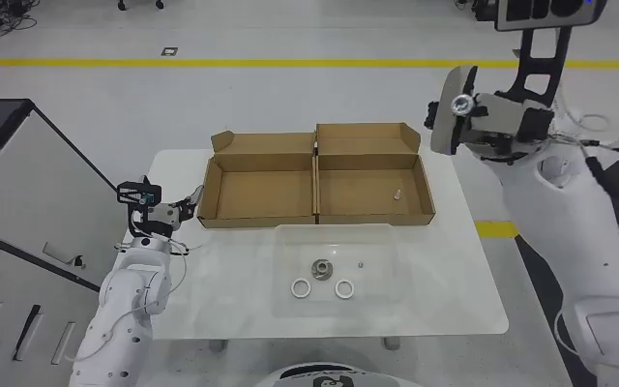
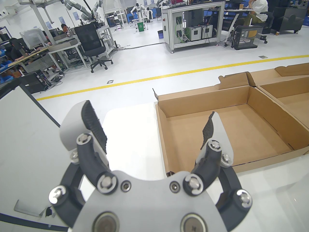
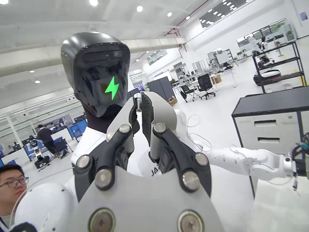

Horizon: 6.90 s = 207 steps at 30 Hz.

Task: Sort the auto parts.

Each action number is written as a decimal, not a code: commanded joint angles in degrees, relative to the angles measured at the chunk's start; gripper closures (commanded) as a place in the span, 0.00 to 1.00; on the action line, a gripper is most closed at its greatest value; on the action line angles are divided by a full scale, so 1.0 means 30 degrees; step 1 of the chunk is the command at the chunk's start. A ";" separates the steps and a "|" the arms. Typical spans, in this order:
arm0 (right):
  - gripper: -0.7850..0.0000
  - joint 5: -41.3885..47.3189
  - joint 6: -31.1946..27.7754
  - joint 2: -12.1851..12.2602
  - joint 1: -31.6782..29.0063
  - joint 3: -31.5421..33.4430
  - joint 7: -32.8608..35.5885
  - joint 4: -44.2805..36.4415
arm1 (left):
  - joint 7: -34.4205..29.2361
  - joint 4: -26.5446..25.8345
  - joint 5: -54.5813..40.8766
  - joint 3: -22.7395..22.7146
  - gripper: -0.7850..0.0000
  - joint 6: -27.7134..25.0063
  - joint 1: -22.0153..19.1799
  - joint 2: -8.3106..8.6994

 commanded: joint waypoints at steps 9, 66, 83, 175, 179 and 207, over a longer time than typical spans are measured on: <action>1.00 0.1591 0.0190 -0.0394 -0.0205 0.0232 0.0821 0.0041 | 0.0000 0.0000 0.0000 0.0000 0.00 0.0000 0.0000 0.0000; 1.00 -2.1645 0.8013 0.1496 -0.1313 0.3734 0.6585 0.1965 | 0.0000 0.0000 0.0000 0.0000 0.00 0.0000 0.0000 0.0000; 1.00 -2.7940 0.4622 0.0784 0.1980 -0.2055 0.8612 0.7581 | 0.0000 0.0000 0.0000 0.0000 0.00 0.0000 0.0000 0.0000; 0.66 -3.4023 0.3806 -0.8827 0.6941 -1.3008 0.1525 2.7768 | 0.0000 0.0000 0.0000 0.0000 0.00 0.0000 0.0000 0.0000; 0.64 -3.3915 0.2846 -0.8832 0.7205 -1.2762 0.1196 2.7958 | 0.0000 0.0000 0.0000 0.0000 0.00 0.0000 0.0000 0.0000; 0.00 -3.4256 0.1534 -0.3768 0.3478 -0.7377 0.6376 1.1032 | 0.0000 0.0000 0.0000 0.0000 0.00 0.0000 0.0000 0.0000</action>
